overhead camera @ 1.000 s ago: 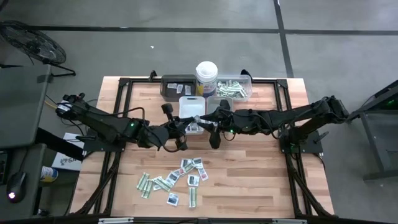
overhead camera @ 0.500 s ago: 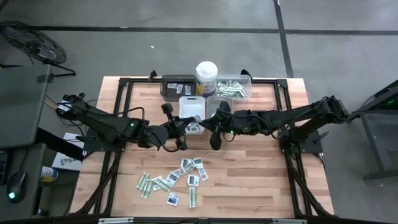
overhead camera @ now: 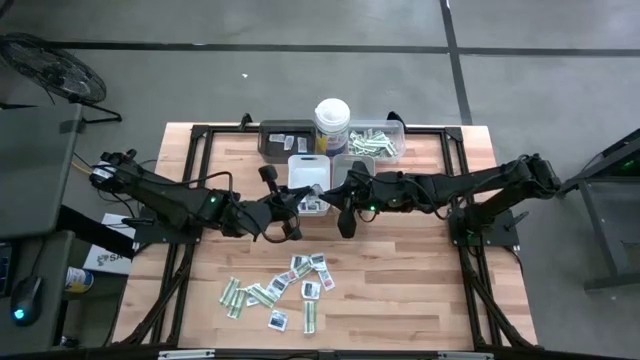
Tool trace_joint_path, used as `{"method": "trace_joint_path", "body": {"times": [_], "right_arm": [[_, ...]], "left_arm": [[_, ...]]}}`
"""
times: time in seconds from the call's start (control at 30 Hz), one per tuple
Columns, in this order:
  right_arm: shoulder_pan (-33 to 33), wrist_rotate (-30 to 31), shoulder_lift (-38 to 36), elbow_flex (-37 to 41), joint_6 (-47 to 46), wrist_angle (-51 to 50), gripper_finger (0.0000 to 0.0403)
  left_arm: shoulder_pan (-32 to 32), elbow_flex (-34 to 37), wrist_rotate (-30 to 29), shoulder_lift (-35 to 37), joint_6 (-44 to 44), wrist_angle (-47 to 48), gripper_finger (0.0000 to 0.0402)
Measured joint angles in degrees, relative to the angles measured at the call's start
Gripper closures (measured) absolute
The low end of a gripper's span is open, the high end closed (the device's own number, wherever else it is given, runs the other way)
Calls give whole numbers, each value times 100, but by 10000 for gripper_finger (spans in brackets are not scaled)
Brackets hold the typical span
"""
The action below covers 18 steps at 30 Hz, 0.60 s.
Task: Pick & Place First Aid Supplies
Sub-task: Put the wipe into the gray bin
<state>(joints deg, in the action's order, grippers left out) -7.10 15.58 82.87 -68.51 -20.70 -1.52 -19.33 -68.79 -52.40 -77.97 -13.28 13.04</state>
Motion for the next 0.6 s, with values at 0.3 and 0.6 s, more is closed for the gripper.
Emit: {"method": "trace_joint_path", "body": {"times": [0.3,0.6], "right_arm": [[10,19,0,0,19,0,382],[21,633,-19,0,19,-7,267]], "left_arm": [[0,-4,57,0,0,-15,401],[447,-9,399,2,-26,209,401]]}}
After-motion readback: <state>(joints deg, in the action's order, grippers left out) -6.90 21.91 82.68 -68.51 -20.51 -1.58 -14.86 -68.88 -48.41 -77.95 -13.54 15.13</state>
